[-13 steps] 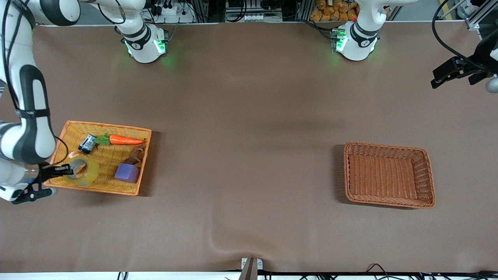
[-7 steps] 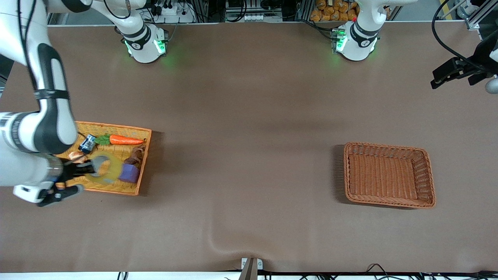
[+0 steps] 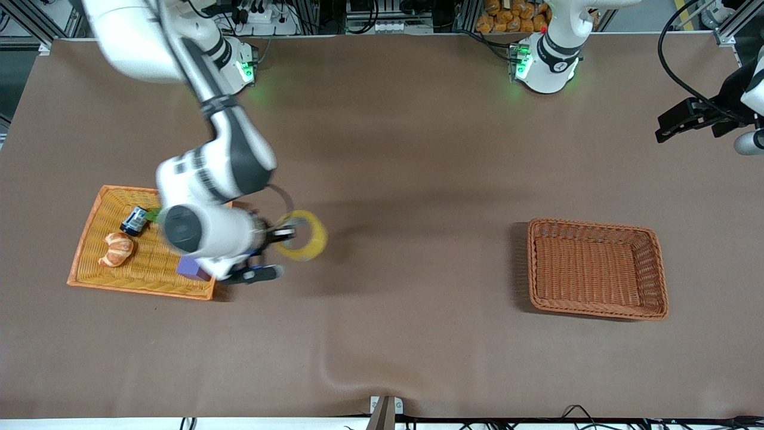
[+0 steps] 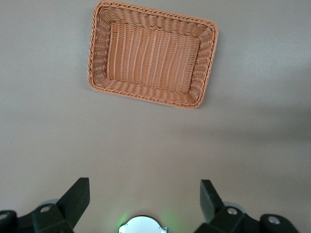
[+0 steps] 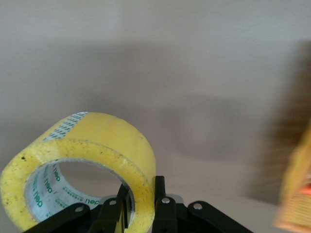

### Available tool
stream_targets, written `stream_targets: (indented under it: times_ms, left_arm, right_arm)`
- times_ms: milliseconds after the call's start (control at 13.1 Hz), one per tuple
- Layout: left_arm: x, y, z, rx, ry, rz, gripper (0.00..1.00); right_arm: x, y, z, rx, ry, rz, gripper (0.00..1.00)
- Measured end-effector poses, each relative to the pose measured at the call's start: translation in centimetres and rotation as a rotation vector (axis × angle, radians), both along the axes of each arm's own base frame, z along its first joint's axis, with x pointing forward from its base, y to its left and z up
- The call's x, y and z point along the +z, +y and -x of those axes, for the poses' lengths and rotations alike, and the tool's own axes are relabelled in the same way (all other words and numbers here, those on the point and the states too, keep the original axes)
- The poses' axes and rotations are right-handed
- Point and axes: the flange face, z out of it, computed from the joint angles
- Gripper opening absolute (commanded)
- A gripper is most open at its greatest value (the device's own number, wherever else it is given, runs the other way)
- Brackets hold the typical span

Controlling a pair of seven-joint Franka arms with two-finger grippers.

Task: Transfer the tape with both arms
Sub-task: 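Carry the tape toward the table middle and set it down, then withdraw the right gripper while the left gripper reaches the tape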

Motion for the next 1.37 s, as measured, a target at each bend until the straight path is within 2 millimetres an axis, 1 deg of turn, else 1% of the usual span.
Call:
stream_targets:
  times_ms: [152, 305, 381, 457, 533, 609, 685, 761, 838, 914, 990, 1066, 1142, 1218, 1294, 1371]
  left_arm:
    - [-0.6, -0.1, -0.3, -0.001, 0.011, -0.001, 1.00]
    - [-1.6, -0.2, -0.9, -0.002, 0.029, -0.002, 1.00]
    - [-2.1, -0.2, -1.2, -0.002, 0.039, -0.003, 1.00]
    - [-2.6, -0.1, -1.5, 0.001, 0.048, -0.003, 1.00]
    - [-2.9, 0.1, -1.6, 0.003, 0.054, -0.004, 1.00]
    - [-3.0, 0.1, -1.7, 0.005, 0.055, -0.004, 1.00]
    - [-2.9, 0.1, -1.7, 0.005, 0.053, -0.004, 1.00]
    - [-2.8, 0.1, -1.7, 0.005, 0.050, -0.004, 1.00]
    - [-2.7, 0.1, -1.7, 0.004, 0.048, -0.003, 1.00]
    - [-2.6, 0.1, -1.7, 0.004, 0.046, -0.003, 1.00]
    - [-2.6, 0.1, -1.7, 0.004, 0.045, -0.003, 1.00]
    - [-2.7, 0.0, -1.7, 0.003, 0.047, -0.003, 1.00]
    - [-3.1, -0.2, -1.9, -0.001, 0.055, -0.004, 1.00]
    - [-4.0, -0.6, -2.3, -0.007, 0.071, -0.005, 1.00]
    - [-5.4, -0.9, -3.0, -0.012, 0.091, -0.001, 1.00]
    - [-6.7, -1.2, -3.7, -0.012, 0.109, 0.021, 1.00]
  right_arm:
    - [-1.6, 6.1, 2.6, -0.080, -0.004, 0.022, 0.00]
    - [-4.4, 11.6, 5.2, -0.195, -0.022, 0.039, 0.00]
    - [-6.3, 14.3, 6.8, -0.250, -0.032, 0.046, 0.13]
    - [-8.3, 16.8, 8.3, -0.299, -0.043, 0.049, 0.62]
    - [-10.1, 18.8, 9.6, -0.334, -0.058, 0.044, 1.00]
    - [-11.3, 20.0, 10.4, -0.354, -0.072, 0.037, 1.00]
    - [-11.6, 20.5, 10.6, -0.363, -0.081, 0.032, 1.00]
    - [-11.3, 20.3, 10.1, -0.372, -0.090, 0.029, 1.00]
    - [-10.5, 19.6, 9.1, -0.388, -0.103, 0.023, 1.00]
    - [-9.6, 18.3, 7.8, -0.410, -0.110, 0.024, 1.00]
    - [-8.5, 16.5, 6.3, -0.426, -0.102, 0.035, 1.00]
    - [-7.1, 14.0, 4.8, -0.414, -0.086, 0.049, 1.00]
    - [-5.3, 10.8, 2.9, -0.372, -0.075, 0.051, 1.00]
    - [-3.2, 7.0, 1.1, -0.324, -0.066, 0.046, 1.00]
    - [-1.2, 3.1, -0.5, -0.289, -0.057, 0.039, 1.00]
    - [0.4, -0.3, -1.5, -0.269, -0.053, 0.033, 1.00]
